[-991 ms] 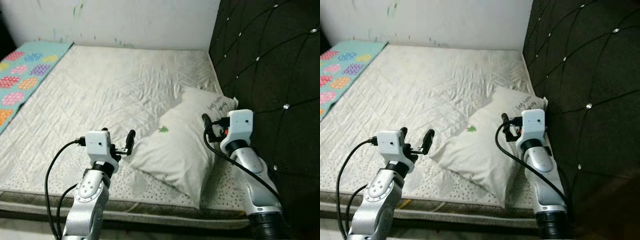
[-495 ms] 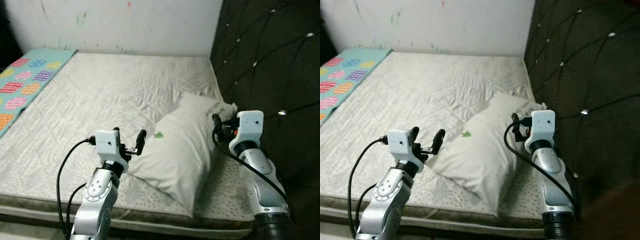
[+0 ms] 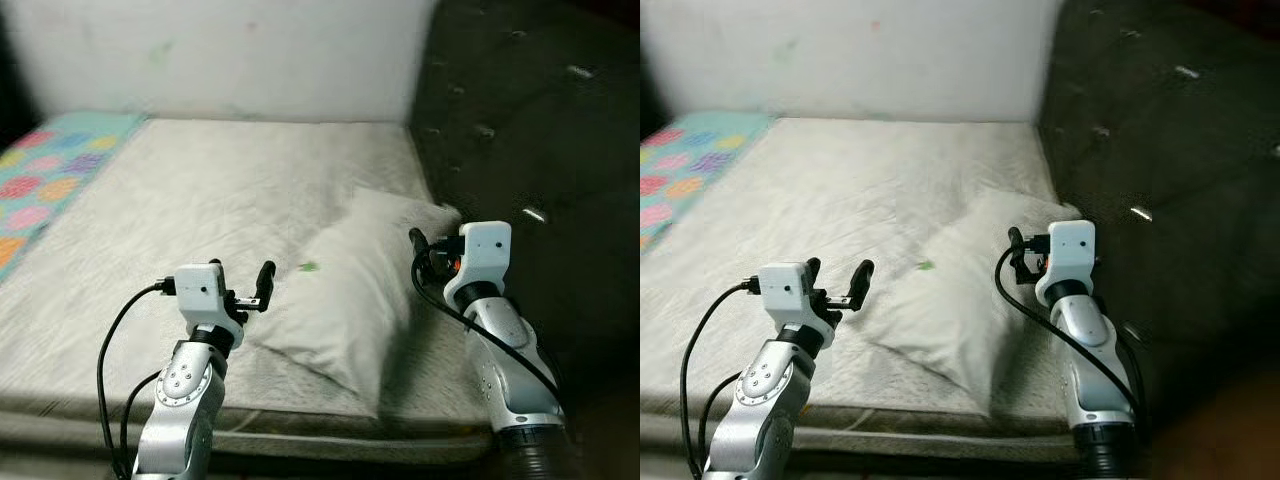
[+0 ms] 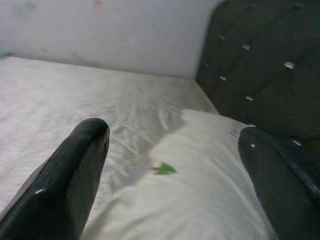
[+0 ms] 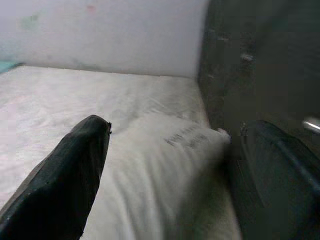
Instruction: Clean up the room
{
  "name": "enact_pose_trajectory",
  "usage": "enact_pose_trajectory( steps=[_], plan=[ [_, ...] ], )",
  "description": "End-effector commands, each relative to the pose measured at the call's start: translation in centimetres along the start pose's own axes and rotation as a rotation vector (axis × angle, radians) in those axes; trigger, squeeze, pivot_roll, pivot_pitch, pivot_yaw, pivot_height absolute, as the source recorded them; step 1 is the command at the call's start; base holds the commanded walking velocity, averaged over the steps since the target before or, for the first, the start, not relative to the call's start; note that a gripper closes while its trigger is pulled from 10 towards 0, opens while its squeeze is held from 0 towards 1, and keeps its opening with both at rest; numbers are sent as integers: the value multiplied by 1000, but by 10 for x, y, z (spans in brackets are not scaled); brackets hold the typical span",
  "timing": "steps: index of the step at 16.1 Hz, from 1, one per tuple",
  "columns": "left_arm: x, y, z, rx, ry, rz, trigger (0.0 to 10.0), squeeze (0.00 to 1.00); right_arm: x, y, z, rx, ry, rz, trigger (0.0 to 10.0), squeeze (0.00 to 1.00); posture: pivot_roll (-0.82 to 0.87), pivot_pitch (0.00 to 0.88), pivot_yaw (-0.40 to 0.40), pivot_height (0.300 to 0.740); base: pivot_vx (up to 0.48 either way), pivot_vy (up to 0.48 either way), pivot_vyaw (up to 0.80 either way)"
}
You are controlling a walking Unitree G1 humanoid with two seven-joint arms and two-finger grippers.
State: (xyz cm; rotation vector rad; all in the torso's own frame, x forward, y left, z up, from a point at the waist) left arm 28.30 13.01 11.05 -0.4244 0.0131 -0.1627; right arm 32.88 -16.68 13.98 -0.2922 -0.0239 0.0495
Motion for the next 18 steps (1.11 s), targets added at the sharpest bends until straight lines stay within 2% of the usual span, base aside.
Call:
enact_pose_trajectory(
  steps=[1,6,8,10,12,18],
  plan=[
    [-1,1,-2,9,9,13,10000,0,0,-3,0,-4,4,-6,10000,0,-54,25,22,740,0,0,-800],
    [-3,-1,-5,12,14,16,10000,0,-1,-1,2,-15,-14,6,10000,0,-57,21,22,740,0,0,-131],
    [-5,7,-2,33,-9,55,10000,0,-1,-3,3,-15,-18,4,10000,0,-57,20,24,740,0,0,0],
    [-13,19,0,37,-10,103,10000,0,-5,-2,2,-8,-15,14,10000,0,-56,46,24,740,0,0,0],
    [-20,24,-2,38,0,125,10000,0,-9,2,-3,0,3,22,10000,0,-51,57,23,740,0,0,0],
    [-21,22,-3,37,6,129,10000,0,-13,8,-3,12,6,46,10000,0,-51,75,21,740,0,0,0]
  ],
)
Point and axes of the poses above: a point about 5 cm out from each wrist's last joint towards the gripper, its own x axis pointing out of the wrist towards the gripper, its own z axis along the axis of the wrist's last joint, y = z × x, the point moved 1 cm from there along x, pointing out of the wrist towards the gripper, and after that the axes turned 14 degrees about -x, right-handed, at the moved point
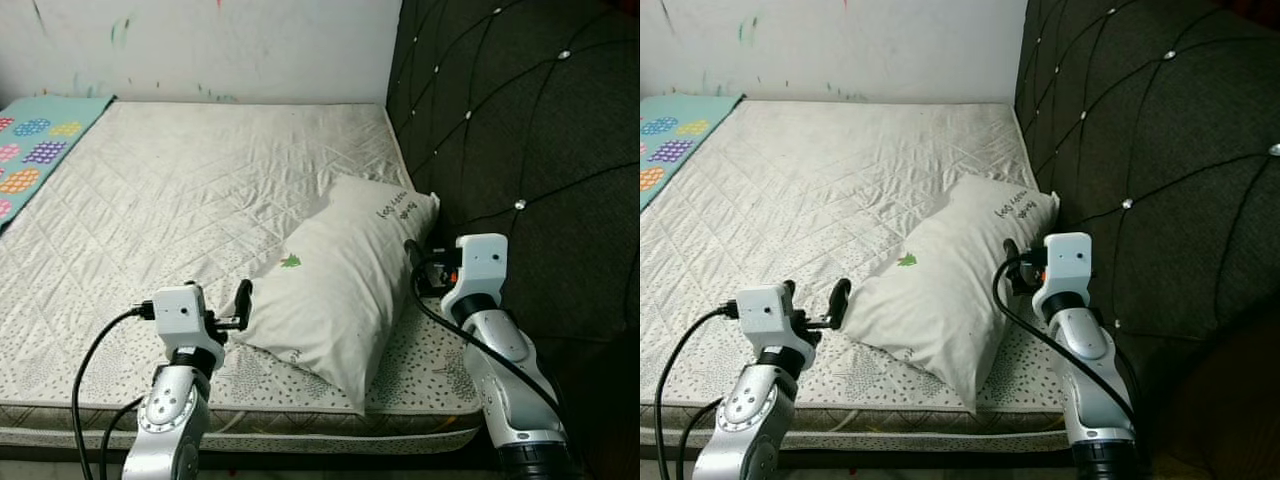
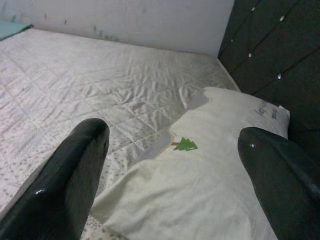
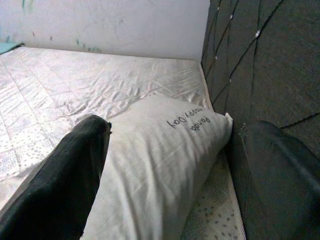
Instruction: Clean up the room
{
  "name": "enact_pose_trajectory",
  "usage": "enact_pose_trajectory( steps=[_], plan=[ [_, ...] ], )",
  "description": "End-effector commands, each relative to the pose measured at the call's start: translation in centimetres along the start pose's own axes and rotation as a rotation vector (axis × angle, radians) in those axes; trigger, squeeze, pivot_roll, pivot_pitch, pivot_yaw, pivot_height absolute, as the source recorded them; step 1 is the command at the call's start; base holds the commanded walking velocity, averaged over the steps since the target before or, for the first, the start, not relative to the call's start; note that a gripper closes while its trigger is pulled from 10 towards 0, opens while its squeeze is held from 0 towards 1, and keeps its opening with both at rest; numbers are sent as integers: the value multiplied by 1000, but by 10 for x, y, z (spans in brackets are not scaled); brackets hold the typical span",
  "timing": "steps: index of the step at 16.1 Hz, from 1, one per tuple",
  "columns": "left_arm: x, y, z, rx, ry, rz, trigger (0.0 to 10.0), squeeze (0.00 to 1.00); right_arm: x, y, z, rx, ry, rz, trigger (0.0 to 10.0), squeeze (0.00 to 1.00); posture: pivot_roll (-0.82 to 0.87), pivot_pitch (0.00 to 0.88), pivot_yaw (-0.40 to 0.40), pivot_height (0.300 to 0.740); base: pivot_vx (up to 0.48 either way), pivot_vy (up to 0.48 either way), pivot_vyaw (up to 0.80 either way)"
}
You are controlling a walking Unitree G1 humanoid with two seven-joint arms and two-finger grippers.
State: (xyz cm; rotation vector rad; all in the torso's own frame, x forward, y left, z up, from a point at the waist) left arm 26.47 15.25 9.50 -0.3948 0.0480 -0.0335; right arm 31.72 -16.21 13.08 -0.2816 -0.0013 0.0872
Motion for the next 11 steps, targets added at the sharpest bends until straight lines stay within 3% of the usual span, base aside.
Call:
enact_pose_trajectory(
  steps=[1,5,11],
  plan=[
    [1,-1,3,10,-5,-4,10000,0,-1,0,3,-4,-11,7,10000,0,-52,75,22,740,0,0,0],
    [-1,2,2,10,-5,7,10000,0,-2,1,1,-13,0,9,10000,0,-52,78,24,740,0,0,0],
    [-13,3,-4,-11,20,7,10000,0,-24,0,-22,-53,87,35,10000,0,-60,135,20,740,0,0,0]
  ],
)
Point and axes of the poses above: a point about 5 cm out from each wrist's last joint towards the gripper, its own x axis pointing out of the wrist towards the gripper, its own z axis along the axis of the wrist's last joint, y = z × x, the point moved 1 cm from there along x, pointing out of the wrist towards the gripper, and after that the axes turned 14 degrees about -x, right-handed, at the moved point
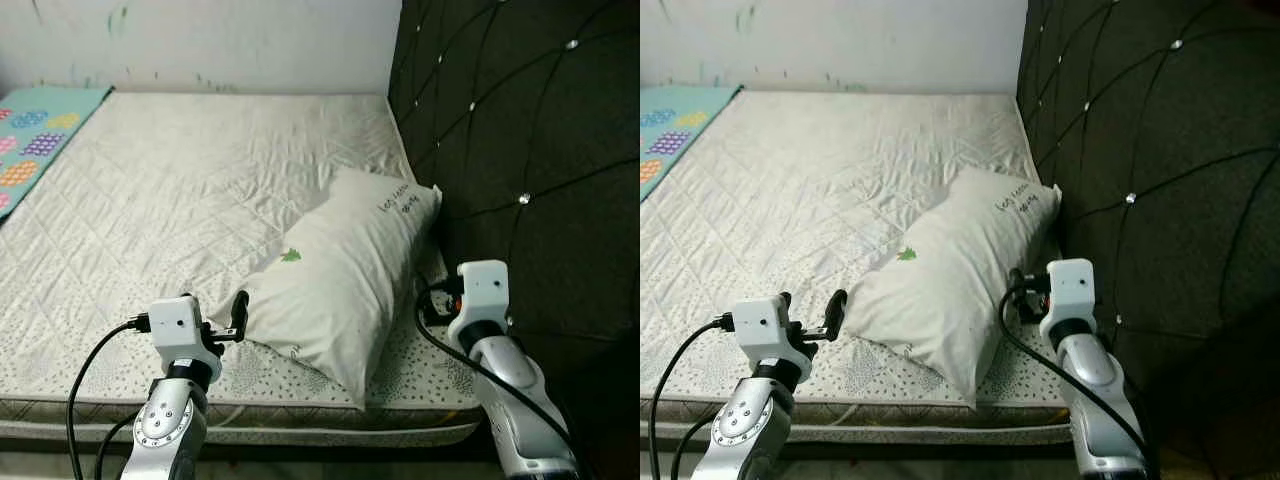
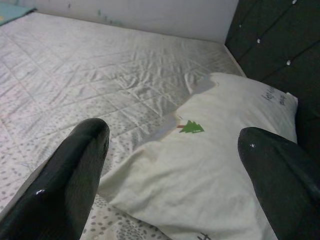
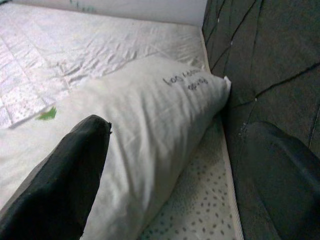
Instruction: Clean up the room
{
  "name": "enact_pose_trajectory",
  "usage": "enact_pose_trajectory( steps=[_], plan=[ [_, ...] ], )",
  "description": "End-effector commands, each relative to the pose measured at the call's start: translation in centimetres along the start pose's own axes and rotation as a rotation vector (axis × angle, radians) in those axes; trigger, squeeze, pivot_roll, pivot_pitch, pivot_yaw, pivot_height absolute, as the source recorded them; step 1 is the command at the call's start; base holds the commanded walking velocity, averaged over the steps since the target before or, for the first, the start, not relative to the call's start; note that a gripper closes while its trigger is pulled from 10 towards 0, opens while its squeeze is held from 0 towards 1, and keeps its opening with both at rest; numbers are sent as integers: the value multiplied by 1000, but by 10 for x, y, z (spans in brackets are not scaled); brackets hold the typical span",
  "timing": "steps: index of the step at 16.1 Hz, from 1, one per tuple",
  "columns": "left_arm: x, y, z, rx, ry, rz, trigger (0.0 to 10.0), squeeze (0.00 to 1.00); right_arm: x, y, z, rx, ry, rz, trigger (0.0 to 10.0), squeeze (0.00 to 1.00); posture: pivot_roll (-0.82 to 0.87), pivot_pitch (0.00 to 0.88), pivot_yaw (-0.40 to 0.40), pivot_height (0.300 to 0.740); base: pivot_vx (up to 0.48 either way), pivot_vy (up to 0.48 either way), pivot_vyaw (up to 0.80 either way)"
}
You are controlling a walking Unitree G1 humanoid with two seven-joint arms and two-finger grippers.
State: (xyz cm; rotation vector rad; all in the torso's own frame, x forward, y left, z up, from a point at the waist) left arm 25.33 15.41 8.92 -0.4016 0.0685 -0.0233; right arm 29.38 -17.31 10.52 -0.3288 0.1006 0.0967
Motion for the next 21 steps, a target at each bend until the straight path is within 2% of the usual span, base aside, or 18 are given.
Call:
enact_pose_trajectory(
  steps=[1,7,21],
  plan=[
    [-3,-1,0,-2,6,-7,10000,0,-4,0,3,-13,-4,14,10000,0,-64,149,19,740,0,0,0],
    [-14,-1,-1,-11,28,6,10000,0,-14,0,-1,-29,18,34,10000,0,-61,197,14,740,0,0,0],
    [-14,-1,-2,-2,45,6,10000,0,-14,6,5,-32,-5,62,10000,0,-59,186,21,720,0,0,0]
  ],
)
Point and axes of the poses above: a point about 5 cm out from each wrist's last joint towards the gripper, its own x axis pointing out of the wrist towards the gripper, its own z axis along the axis of the wrist's last joint, y = z × x, the point moved 1 cm from there along x, pointing out of the wrist towards the gripper, and after that the axes turned 14 degrees about -x, right-handed, at the moved point
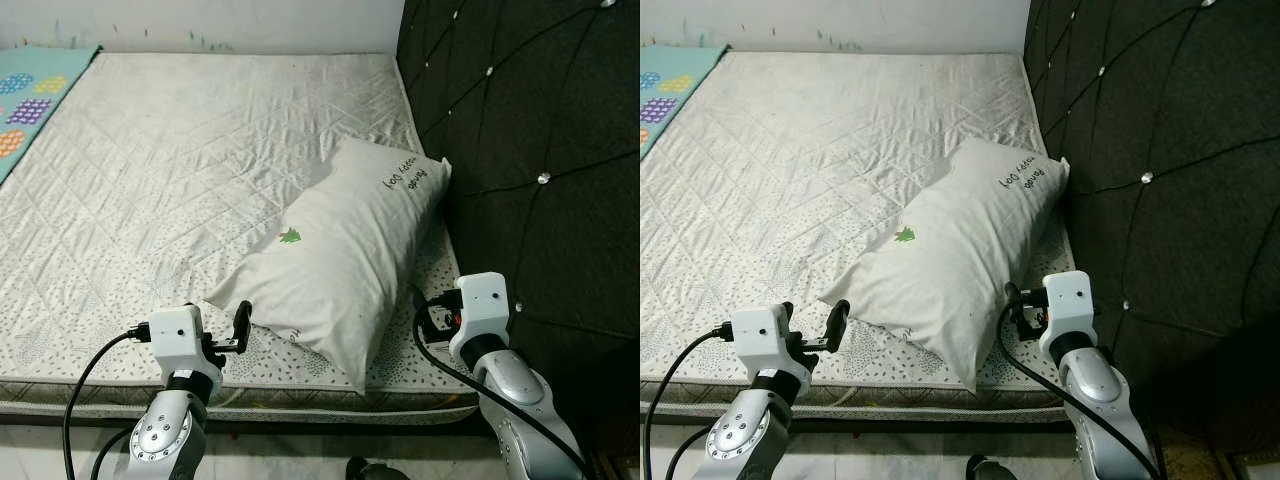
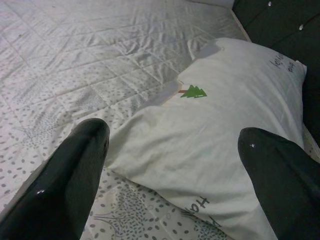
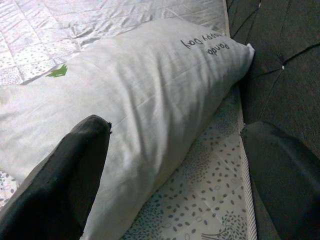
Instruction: Clean up the room
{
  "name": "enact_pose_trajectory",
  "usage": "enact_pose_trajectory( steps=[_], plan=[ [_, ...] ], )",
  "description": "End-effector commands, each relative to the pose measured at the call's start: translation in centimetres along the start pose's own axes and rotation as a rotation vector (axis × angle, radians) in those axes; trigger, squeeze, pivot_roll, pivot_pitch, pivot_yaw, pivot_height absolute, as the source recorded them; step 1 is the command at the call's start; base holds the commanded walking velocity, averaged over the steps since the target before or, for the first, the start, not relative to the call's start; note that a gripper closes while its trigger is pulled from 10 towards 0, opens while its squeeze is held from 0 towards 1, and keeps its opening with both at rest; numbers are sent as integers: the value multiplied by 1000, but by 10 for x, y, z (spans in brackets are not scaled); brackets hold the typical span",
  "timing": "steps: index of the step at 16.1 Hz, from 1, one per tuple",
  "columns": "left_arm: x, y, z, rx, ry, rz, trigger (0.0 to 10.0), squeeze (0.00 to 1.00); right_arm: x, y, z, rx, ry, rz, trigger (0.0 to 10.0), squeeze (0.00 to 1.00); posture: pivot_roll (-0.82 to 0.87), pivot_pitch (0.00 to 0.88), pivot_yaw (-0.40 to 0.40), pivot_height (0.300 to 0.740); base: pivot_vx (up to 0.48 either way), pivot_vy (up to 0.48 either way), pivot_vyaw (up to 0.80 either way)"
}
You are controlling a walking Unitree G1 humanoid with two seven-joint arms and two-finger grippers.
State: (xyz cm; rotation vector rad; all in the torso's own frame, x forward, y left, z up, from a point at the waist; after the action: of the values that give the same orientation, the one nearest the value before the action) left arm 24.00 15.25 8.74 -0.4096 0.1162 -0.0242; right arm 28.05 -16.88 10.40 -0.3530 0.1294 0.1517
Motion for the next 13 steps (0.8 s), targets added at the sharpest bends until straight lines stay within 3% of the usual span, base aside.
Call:
enact_pose_trajectory(
  steps=[1,13],
  plan=[
    [-1,0,1,7,-2,-2,10000,0,-1,0,6,-5,-27,4,10000,0,-59,186,21,720,0,0,0],
    [2,-1,2,9,-7,1,10000,0,2,2,8,-6,-38,15,10000,0,-61,183,15,591,0,0,0]
  ],
)
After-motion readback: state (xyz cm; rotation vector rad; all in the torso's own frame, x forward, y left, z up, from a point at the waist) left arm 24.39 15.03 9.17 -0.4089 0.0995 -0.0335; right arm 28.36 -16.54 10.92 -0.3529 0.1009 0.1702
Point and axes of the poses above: a point about 5 cm out from each wrist's last joint towards the gripper, its own x axis pointing out of the wrist towards the gripper, its own z axis along the axis of the wrist's last joint, y = z × x, the point moved 1 cm from there along x, pointing out of the wrist towards the gripper, and after that the axes turned 14 degrees about -x, right-handed, at the moved point
